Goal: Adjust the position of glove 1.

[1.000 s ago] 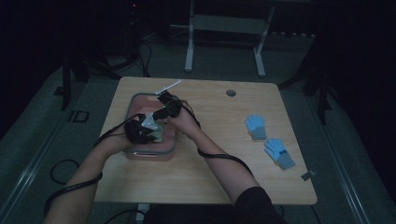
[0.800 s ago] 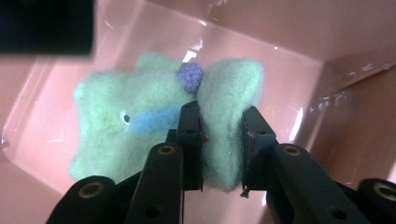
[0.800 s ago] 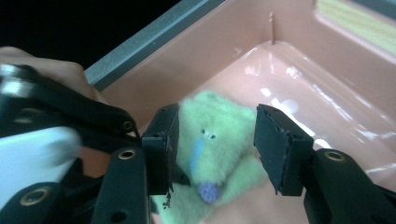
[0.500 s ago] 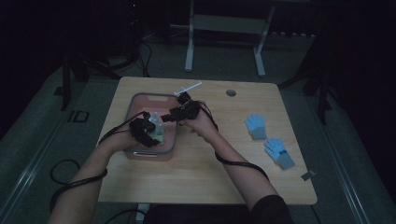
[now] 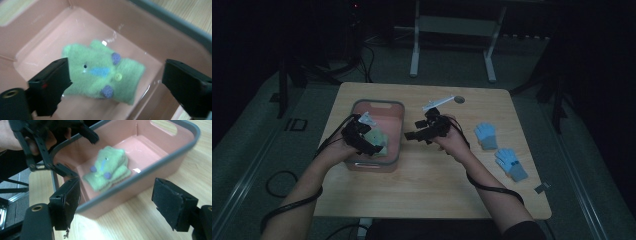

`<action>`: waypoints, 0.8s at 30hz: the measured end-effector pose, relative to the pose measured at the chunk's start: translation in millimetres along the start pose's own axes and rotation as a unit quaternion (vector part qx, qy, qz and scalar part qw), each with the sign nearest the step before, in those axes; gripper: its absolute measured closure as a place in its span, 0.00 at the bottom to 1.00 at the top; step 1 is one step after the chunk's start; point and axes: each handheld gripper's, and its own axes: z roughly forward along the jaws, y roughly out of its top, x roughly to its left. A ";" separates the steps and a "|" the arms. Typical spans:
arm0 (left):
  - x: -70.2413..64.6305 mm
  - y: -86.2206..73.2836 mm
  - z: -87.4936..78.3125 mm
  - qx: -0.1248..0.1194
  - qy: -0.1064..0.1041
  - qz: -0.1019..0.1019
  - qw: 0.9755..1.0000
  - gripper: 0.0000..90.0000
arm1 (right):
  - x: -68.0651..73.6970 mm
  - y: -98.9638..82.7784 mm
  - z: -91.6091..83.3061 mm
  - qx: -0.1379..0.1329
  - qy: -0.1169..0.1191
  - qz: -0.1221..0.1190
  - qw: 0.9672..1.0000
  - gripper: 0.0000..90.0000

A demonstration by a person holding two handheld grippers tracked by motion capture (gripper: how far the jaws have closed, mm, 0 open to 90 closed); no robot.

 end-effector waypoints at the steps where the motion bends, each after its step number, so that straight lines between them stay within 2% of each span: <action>1: -2.4 -0.1 -1.4 -0.006 0.001 -0.001 1.000 0.05 | -1.0 -3.3 -2.2 0.001 -0.001 0.000 1.000 0.25; 7: -17.5 0.6 -5.7 -0.041 0.001 -0.006 0.999 0.02 | -8.1 -22.3 -14.2 0.001 -0.005 0.010 1.000 0.23; 9: -22.9 1.7 -6.6 -0.051 0.005 -0.002 0.999 0.02 | -10.5 -27.3 -17.3 0.002 -0.012 0.008 1.000 0.23; 12: -30.2 4.6 -7.1 -0.065 -0.004 -0.009 0.998 0.02 | -14.2 -36.4 -22.2 0.001 -0.021 -0.002 1.000 0.23; 15: -40.8 8.8 -7.9 -0.076 -0.008 0.001 0.997 0.02 | -15.7 -44.1 -28.1 0.001 -0.029 -0.014 0.999 0.25; 18: -50.5 11.9 -6.6 -0.090 -0.038 0.011 0.995 0.02 | -15.9 -49.2 -33.3 0.011 -0.031 -0.011 0.999 0.27; 20: -58.6 13.8 -4.2 -0.092 -0.028 0.026 0.995 0.02 | -15.7 -53.2 -37.1 0.012 -0.037 -0.008 0.999 0.27; 24: -75.6 19.7 0.0 -0.103 -0.032 0.041 0.993 0.02 | -14.8 -61.7 -46.3 0.002 -0.043 -0.008 0.999 0.23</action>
